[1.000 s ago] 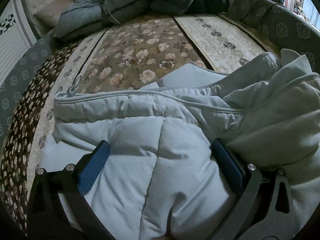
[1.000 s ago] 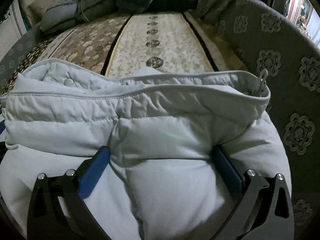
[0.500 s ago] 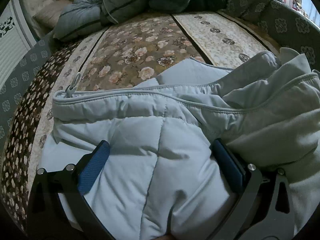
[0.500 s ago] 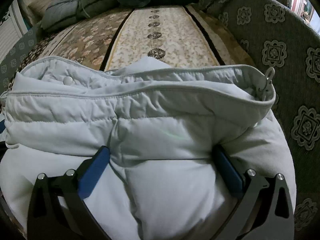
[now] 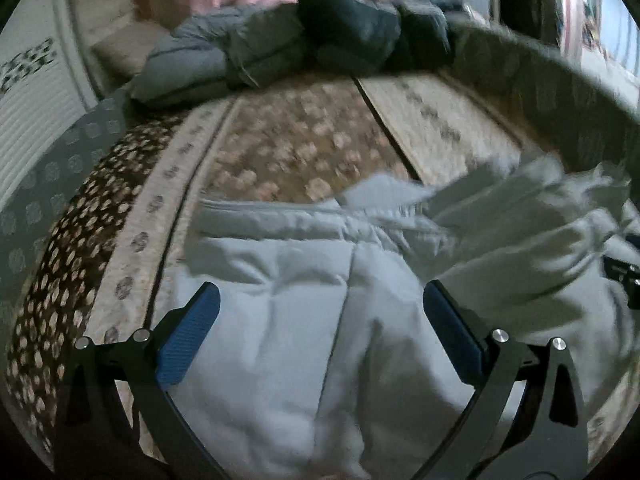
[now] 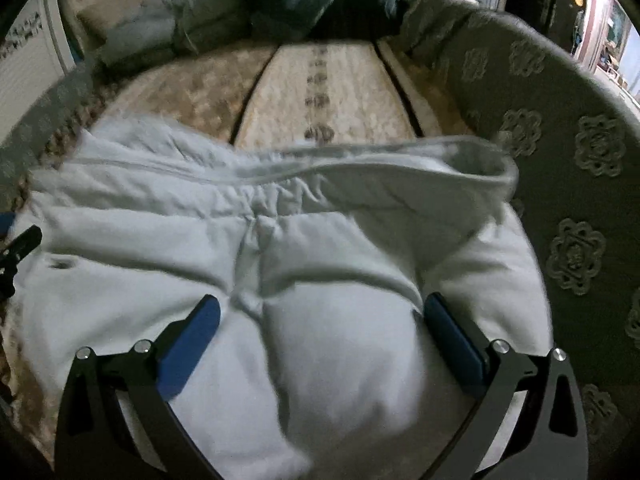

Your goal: Fold large clothes

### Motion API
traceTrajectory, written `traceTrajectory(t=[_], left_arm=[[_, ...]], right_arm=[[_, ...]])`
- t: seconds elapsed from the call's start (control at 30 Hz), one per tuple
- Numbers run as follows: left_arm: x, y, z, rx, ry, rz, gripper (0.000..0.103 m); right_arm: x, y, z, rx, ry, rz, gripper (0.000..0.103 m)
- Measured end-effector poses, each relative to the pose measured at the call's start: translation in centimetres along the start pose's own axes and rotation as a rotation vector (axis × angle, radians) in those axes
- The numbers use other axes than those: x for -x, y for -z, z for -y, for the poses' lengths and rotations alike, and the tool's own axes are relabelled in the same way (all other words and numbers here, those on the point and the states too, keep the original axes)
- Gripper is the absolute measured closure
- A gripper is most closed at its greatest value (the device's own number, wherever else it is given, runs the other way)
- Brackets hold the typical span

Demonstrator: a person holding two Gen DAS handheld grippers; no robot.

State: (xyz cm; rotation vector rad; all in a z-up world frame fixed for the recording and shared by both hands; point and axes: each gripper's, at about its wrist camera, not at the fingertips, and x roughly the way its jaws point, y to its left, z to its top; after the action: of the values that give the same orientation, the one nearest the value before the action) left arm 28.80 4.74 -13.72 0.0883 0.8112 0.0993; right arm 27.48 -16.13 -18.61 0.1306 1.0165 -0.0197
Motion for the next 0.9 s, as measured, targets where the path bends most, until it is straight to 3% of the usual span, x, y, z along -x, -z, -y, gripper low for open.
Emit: traceTrajectory(t=[0.1, 0.2, 0.3, 0.43, 0.53, 0.63, 0.7, 0.83, 0.9], left_arm=[[2.6, 0.5, -1.9, 0.044, -0.009, 0.034, 0.003], [3.8, 2.4, -4.8, 0.099, -0.048, 0.022, 0.003], [4.4, 5.4, -8.3, 0.153, -0.134, 0.001, 0.003], [4.3, 10.9, -11.7, 0.207, -0.26, -0.03, 0.003], [2.9, 14.9, -12.4, 0.226, -0.234, -0.083, 0.003], [1.7, 16.8, -11.7, 0.137, -0.222, -0.103, 0.003], [1.2, 16.8, -11.6, 0.104, -0.207, -0.092, 0.003], [1.0, 15.6, -12.3, 0.164, -0.14, -0.044, 0.003], [1.0, 14.5, -12.0, 0.175, -0.121, -0.008, 0.003]], right_arm=[[3.7, -0.1, 1.1, -0.044, -0.029, 0.092, 0.002], [5.9, 0.7, 2.9, -0.034, 0.004, 0.122, 0.002], [6.7, 2.6, 6.1, -0.1, 0.023, 0.063, 0.002], [7.8, 5.1, 10.0, -0.232, -0.016, 0.007, 0.002], [7.7, 6.5, 11.1, -0.196, 0.013, -0.023, 0.002], [7.5, 7.8, 11.4, -0.125, 0.049, -0.038, 0.002], [6.7, 8.5, 11.8, -0.113, 0.024, -0.076, 0.002], [4.4, 9.8, 12.2, -0.047, 0.034, -0.159, 0.002], [4.0, 9.5, 12.2, -0.016, 0.046, -0.141, 0.002]])
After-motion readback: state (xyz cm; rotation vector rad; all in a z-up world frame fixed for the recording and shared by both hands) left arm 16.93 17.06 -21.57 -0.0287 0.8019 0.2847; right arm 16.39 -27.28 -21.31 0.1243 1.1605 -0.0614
